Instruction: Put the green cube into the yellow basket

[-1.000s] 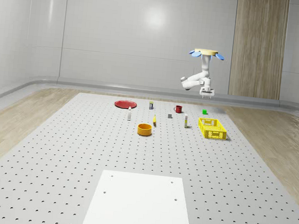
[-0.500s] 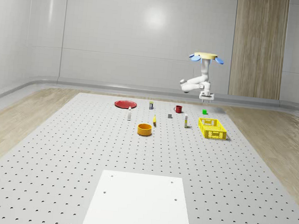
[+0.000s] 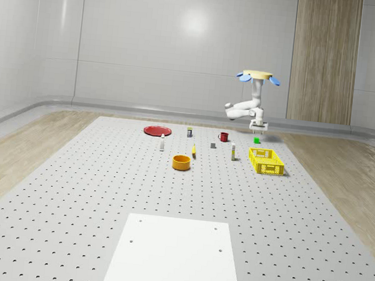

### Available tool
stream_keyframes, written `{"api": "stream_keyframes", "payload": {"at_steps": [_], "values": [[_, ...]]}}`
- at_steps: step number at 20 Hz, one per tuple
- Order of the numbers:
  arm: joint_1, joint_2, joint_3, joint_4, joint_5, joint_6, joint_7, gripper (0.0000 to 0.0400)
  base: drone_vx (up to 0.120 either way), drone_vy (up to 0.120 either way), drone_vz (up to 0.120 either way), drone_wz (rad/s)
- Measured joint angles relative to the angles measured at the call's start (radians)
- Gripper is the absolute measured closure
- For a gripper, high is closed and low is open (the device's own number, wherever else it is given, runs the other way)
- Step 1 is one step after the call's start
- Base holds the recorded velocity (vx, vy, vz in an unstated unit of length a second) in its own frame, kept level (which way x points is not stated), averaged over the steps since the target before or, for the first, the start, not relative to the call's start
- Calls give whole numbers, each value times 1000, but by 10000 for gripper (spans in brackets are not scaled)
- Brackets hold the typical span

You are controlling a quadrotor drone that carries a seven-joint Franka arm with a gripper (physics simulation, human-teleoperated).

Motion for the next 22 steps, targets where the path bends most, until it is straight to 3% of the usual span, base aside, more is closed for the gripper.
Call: {"api": "stream_keyframes", "payload": {"at_steps": [5, 7, 22], "values": [[-8, -24, 7, 2, 12, 22, 7, 0, 8, -24, -104, 0], [-11, -33, 10, 2, 17, 30, 10, 0, 120, 0, 0, 0], [-7, -118, -89, 27, -59, 145, -2, 0, 0, 0, 0, 0]]}}
